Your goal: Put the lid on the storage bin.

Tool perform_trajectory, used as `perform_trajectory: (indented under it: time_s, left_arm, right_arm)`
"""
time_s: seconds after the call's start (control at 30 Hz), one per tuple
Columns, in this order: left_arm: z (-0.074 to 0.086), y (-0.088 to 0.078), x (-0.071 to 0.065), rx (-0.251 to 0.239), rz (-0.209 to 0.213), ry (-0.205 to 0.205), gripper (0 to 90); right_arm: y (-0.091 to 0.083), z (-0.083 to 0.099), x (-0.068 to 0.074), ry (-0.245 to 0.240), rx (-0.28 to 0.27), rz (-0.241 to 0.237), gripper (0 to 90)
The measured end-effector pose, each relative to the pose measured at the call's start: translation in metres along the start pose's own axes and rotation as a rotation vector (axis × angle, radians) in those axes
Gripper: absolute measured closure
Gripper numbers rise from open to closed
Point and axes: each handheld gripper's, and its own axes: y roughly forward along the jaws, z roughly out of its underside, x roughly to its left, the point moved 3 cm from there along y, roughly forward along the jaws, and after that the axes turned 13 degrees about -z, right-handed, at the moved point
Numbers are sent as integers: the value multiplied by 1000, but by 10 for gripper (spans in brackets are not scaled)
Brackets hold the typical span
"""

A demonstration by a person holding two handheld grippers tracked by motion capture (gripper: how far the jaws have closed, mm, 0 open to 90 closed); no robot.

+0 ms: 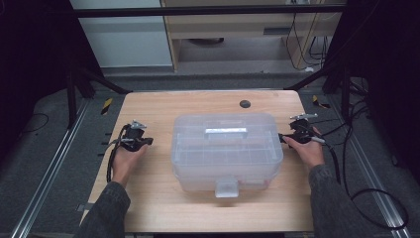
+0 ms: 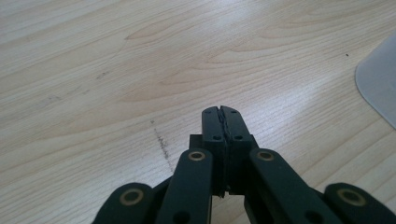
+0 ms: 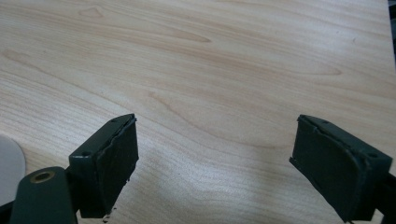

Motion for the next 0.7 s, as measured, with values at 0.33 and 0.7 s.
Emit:
perform_trajectory:
  time_s: [0.33, 0.7]
  left_arm:
    - [3, 21, -11, -33, -32, -42, 362]
    - [16, 32, -14, -57, -48, -80, 115]
  right_arm:
    - [12, 13, 0, 42, 14, 10, 59]
    - [13, 21, 2, 66, -51, 52, 3]
